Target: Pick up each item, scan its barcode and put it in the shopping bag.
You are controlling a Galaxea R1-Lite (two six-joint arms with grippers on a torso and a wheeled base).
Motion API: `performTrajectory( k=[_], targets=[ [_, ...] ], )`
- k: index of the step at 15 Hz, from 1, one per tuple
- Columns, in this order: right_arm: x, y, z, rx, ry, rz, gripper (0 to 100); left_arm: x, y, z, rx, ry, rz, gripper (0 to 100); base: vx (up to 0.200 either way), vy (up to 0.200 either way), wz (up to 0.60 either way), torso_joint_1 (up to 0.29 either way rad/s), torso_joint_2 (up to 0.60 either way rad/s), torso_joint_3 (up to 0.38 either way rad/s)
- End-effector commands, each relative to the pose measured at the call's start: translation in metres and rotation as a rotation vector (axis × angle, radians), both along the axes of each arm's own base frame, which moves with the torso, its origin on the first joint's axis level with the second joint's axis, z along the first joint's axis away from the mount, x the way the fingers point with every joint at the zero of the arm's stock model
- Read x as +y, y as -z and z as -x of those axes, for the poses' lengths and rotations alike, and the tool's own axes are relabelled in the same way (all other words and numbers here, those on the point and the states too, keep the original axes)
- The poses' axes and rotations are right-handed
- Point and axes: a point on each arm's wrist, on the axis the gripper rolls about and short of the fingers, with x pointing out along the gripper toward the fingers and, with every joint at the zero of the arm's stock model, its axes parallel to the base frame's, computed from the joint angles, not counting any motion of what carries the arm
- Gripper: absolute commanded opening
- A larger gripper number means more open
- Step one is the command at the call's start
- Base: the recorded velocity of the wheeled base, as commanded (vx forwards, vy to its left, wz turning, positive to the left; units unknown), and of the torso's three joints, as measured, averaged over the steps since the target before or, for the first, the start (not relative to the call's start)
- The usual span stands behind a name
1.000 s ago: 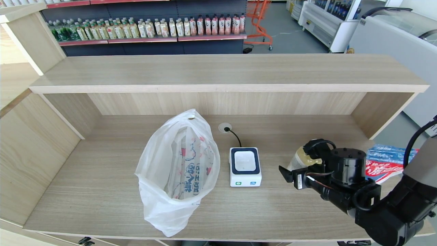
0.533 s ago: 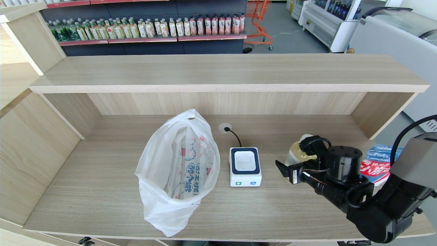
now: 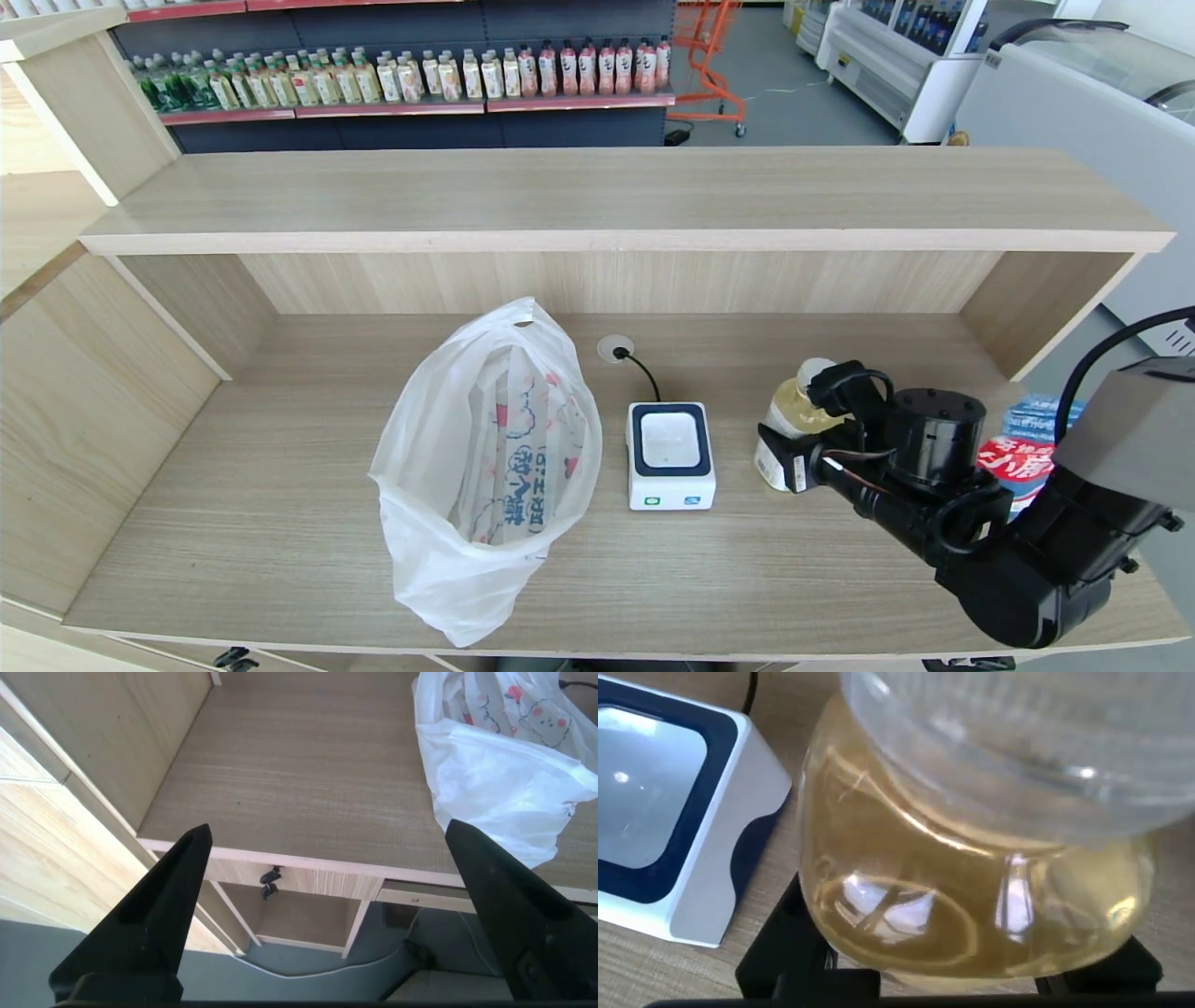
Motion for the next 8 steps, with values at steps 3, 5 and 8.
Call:
performTrajectory(
  k=[3,5,8],
  targets=[
    [-0.013,-0.032,0.005,-0.048,-0.108,-0.065,0,0.0,0.0,0.0,0.0,0.0,0.0,100,0.0,0.0,0.0,0.0,0.0,0.0],
    [-0.022,-0.089,0.021,-0.043,-0.219,-0.205,0,0.0,0.0,0.0,0.0,0.0,0.0,100,0.0,0.0,0.0,0.0,0.0,0.0],
    [-0.04,-0.174,0.081,0.078,-0.548,-0.375,0,0.0,0.0,0.0,0.0,0.0,0.0,100,0.0,0.0,0.0,0.0,0.0,0.0]
  ],
)
